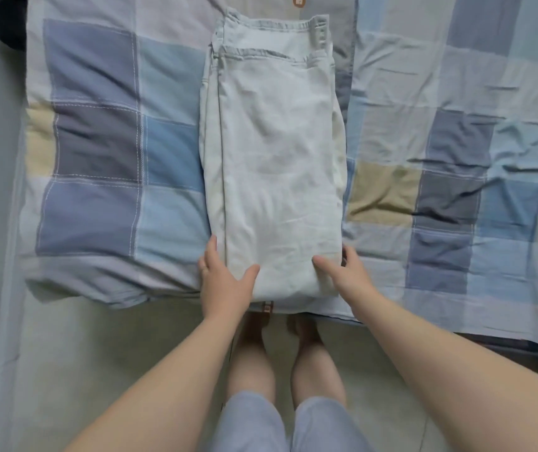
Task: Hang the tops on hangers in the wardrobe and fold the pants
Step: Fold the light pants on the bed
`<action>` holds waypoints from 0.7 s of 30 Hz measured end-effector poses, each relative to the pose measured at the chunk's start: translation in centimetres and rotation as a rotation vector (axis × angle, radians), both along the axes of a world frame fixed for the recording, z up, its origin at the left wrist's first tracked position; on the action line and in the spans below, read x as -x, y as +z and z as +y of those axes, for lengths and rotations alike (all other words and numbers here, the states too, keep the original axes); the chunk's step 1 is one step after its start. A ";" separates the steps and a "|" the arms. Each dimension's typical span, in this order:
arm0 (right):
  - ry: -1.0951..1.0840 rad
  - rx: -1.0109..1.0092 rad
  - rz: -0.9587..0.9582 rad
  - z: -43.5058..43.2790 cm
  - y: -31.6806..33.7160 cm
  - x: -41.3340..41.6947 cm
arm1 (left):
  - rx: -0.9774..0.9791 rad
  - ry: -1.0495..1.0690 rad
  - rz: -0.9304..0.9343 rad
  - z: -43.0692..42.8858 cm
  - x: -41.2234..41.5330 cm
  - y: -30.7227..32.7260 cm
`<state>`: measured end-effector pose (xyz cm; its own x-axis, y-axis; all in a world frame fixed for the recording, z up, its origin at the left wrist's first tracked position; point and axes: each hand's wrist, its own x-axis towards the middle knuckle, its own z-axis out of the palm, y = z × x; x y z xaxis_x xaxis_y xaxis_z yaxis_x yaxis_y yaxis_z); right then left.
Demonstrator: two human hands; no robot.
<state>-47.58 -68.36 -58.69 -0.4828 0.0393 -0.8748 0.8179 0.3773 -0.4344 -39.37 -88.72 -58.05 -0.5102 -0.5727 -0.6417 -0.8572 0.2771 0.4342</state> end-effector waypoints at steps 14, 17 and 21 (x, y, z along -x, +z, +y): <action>-0.004 0.075 -0.296 2.9 4.0 -4.3 | -0.667 0.226 -0.301 0.7 -5.4 3.7; -0.119 0.120 -0.333 2.9 3.8 -4.9 | -0.687 0.050 -0.480 0.9 -9.1 5.0; -0.138 0.049 -0.343 2.5 3.3 -4.6 | -0.716 0.287 -0.434 2.5 -11.5 5.8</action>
<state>-42.99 -65.84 -55.41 -0.1542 0.0376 -0.9873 0.9609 0.2385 -0.1410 -27.85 -86.24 -52.26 -0.0370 -0.0278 -0.9989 -0.9813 -0.1877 0.0416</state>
